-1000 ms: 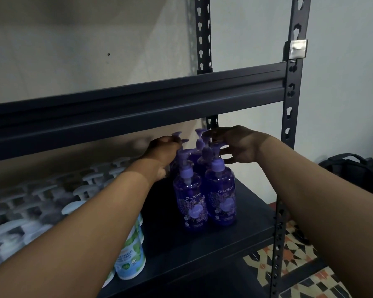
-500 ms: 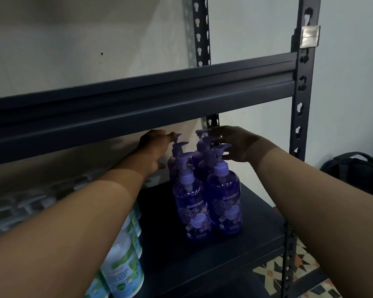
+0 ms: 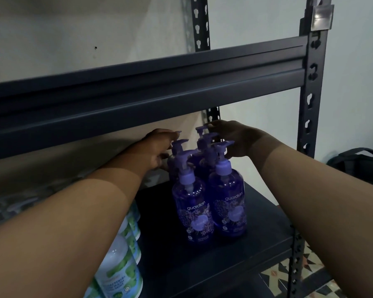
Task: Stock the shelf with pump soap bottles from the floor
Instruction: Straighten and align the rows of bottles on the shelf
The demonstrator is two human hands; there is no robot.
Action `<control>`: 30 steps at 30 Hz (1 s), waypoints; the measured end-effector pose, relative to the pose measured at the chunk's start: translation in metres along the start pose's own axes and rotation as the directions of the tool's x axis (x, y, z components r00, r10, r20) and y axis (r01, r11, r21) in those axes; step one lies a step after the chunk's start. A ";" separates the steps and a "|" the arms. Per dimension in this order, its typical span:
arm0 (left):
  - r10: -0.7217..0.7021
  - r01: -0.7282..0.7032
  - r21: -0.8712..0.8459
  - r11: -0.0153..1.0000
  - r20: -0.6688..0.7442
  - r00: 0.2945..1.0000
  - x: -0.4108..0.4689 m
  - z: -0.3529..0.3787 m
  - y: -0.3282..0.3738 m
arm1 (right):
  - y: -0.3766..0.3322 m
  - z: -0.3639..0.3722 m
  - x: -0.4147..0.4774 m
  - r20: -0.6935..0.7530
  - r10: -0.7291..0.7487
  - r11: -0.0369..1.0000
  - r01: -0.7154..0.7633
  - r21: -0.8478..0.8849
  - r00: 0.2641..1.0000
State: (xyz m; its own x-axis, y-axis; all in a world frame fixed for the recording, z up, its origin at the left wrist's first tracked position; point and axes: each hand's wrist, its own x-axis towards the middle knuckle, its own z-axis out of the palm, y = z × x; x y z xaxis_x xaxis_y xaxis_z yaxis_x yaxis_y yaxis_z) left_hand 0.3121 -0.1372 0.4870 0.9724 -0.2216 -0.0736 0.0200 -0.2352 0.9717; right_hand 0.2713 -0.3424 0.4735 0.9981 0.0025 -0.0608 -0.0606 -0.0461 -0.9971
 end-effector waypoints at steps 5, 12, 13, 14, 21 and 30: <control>0.016 -0.016 -0.005 1.000 0.003 1.000 0.001 0.005 0.000 | 0.003 -0.002 0.006 -0.011 0.027 0.998 -0.026 0.050 1.000; 0.007 -0.006 -0.017 1.000 0.036 0.999 0.004 0.002 -0.002 | 0.008 -0.013 0.021 0.086 0.057 0.993 -0.065 0.095 0.995; 0.013 -0.012 -0.007 1.000 0.042 0.999 0.004 0.003 -0.002 | 0.009 -0.013 0.021 0.089 0.060 0.994 -0.067 0.081 0.994; 0.017 -0.018 0.001 1.000 0.041 0.999 0.004 0.003 -0.002 | 0.009 -0.013 0.019 0.077 0.059 0.996 -0.064 0.065 0.995; -0.031 0.031 -0.023 0.999 0.000 1.000 0.011 0.004 -0.004 | 0.011 -0.010 0.015 0.045 0.058 0.997 -0.060 0.057 0.997; -0.059 0.059 -0.010 0.998 0.017 0.998 0.001 0.005 -0.003 | 0.010 -0.008 0.012 0.028 0.069 0.995 -0.071 0.075 0.997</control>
State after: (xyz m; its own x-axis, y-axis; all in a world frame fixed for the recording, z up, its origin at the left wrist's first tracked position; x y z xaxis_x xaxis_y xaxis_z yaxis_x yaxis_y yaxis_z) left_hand 0.3115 -0.1418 0.4832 0.9653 -0.2237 -0.1349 0.0799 -0.2388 0.9678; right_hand 0.2822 -0.3508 0.4631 0.9910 0.0275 -0.1308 -0.1316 0.0286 -0.9909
